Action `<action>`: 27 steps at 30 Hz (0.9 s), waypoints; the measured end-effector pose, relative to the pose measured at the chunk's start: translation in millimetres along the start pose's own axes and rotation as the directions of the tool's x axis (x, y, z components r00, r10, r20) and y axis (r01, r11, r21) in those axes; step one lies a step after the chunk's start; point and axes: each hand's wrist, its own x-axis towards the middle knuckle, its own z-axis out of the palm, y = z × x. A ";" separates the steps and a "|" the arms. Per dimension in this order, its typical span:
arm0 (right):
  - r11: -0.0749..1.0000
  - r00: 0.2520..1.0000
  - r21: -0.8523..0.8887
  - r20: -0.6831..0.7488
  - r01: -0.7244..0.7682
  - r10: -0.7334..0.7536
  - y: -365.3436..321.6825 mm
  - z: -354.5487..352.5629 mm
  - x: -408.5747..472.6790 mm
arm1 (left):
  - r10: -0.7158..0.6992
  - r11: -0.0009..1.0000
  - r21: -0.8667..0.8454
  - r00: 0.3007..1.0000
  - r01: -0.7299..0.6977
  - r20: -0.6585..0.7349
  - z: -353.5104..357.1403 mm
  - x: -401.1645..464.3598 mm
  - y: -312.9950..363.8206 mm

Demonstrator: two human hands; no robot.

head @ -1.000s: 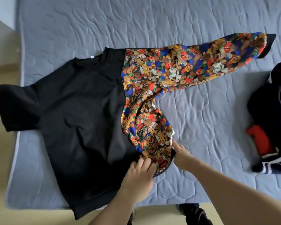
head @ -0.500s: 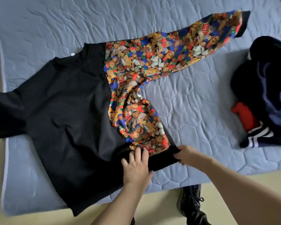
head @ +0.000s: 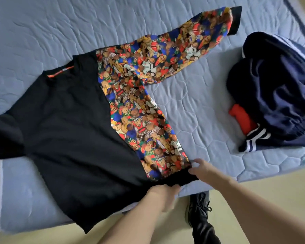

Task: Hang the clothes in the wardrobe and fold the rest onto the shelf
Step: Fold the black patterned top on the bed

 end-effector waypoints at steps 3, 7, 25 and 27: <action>0.998 0.990 0.017 -0.129 0.056 -0.053 -18.5 13.2 22.1 | -0.033 0.999 -0.010 0.999 0.033 -0.032 -5.8 7.2 -6.4; 0.994 0.982 -0.054 -0.158 0.091 -0.099 -44.5 16.3 40.9 | -0.204 0.970 -0.180 0.952 0.165 -0.229 -53.7 6.2 -48.2; 0.947 0.984 -0.271 0.011 0.172 -0.176 -114.5 -34.9 91.5 | -0.216 0.929 0.187 0.876 0.321 -0.431 -273.1 75.4 -127.0; 0.947 0.991 -0.292 0.015 0.134 -0.136 -109.7 -45.0 92.2 | -0.093 0.976 0.123 0.851 0.181 -0.517 -285.7 73.4 -121.5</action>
